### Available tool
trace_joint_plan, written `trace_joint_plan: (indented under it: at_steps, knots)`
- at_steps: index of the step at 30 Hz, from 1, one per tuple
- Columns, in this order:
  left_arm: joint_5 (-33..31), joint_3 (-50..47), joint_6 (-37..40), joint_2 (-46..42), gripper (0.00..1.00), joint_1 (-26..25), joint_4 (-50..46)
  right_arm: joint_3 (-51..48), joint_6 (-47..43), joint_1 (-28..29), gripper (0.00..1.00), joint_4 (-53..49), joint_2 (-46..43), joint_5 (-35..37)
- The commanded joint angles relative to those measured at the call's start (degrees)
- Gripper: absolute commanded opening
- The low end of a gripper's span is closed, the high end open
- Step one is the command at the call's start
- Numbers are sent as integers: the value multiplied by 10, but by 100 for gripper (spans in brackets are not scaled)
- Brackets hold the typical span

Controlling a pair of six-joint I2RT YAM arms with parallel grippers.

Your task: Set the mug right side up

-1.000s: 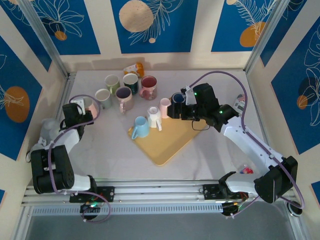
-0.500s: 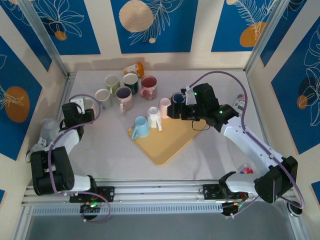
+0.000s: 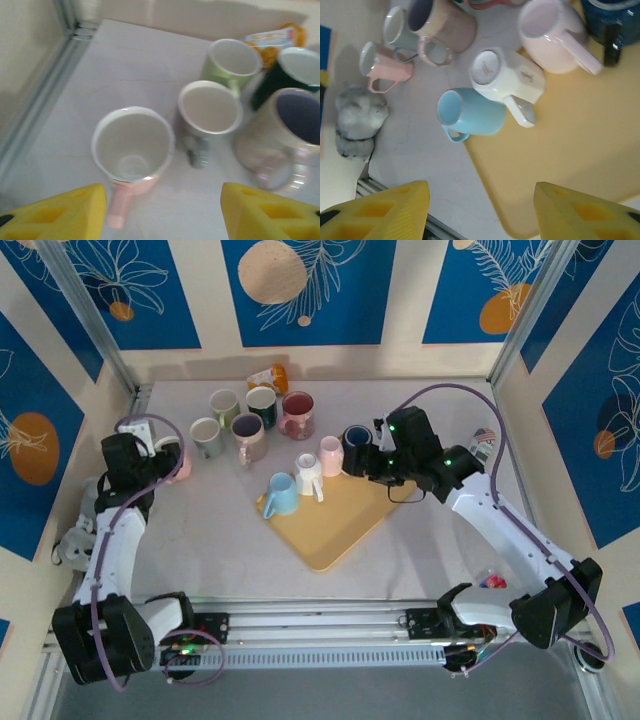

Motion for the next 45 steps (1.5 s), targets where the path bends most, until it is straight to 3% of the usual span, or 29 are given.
trace_joint_plan:
  at_steps: [1,6,12,16,24,36,45]
  knots:
    - [124,38,-42,-20,62,-14,-129,35,65,6,58,-94,18,46]
    - [197,64,-58,-45,62,-73,-219,91,-38,16,57,-153,69,68]
    - [187,78,-100,-70,62,-138,-281,101,-225,11,53,-127,106,34]
    - [190,60,-160,-87,62,-182,-248,102,-304,-7,51,-99,140,-2]
    - [153,46,-243,-67,62,-284,-165,117,-394,-30,51,-39,225,5]
    - [117,46,-276,-41,61,-313,-132,220,-457,-38,45,-26,383,29]
    - [111,46,-281,-9,60,-330,-123,185,-506,-50,52,32,383,34]
